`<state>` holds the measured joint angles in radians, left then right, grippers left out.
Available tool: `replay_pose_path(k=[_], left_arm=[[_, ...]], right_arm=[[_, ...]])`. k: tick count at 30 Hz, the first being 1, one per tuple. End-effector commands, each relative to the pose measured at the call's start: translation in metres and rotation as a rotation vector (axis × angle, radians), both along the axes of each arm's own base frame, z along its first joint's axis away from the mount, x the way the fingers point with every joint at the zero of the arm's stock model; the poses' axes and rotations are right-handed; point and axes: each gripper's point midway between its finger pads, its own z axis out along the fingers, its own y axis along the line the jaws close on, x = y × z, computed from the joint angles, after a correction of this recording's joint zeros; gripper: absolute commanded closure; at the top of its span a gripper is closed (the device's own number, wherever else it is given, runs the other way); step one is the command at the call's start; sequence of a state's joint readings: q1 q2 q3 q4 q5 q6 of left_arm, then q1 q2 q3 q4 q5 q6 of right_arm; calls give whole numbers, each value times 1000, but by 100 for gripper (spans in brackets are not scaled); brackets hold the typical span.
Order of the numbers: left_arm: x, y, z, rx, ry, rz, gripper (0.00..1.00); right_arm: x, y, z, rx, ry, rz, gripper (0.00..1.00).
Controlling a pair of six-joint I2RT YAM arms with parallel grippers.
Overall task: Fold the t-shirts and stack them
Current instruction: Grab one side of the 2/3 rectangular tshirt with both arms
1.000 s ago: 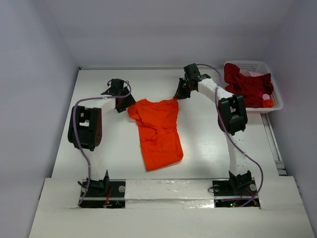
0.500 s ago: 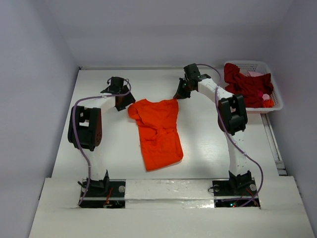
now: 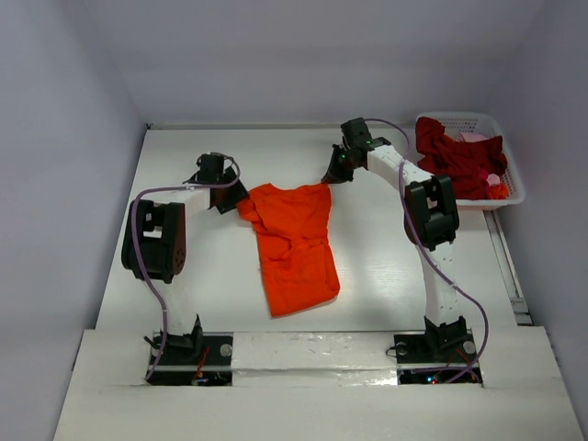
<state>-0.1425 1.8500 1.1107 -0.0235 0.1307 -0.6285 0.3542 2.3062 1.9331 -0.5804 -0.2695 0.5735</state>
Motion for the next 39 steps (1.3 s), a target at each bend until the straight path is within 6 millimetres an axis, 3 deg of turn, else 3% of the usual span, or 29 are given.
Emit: replay_pose_path(k=[1, 5, 10, 20, 30, 39], left_arm=[[-6, 2, 10, -7, -12, 3, 50], [-9, 3, 14, -12, -18, 8, 54], [-13, 8, 12, -9, -15, 22, 70], [-9, 26, 13, -5, -25, 65, 65], [-9, 23, 1, -25, 4, 72, 69], [5, 16, -7, -74, -1, 88, 71]], right_arm=[[8, 8, 10, 23, -32, 5, 94], [9, 8, 10, 24, -31, 6, 94], [9, 9, 11, 29, -32, 7, 94], [9, 9, 11, 30, -31, 6, 94], [9, 10, 12, 36, -32, 6, 94], [9, 10, 11, 36, -30, 7, 94]])
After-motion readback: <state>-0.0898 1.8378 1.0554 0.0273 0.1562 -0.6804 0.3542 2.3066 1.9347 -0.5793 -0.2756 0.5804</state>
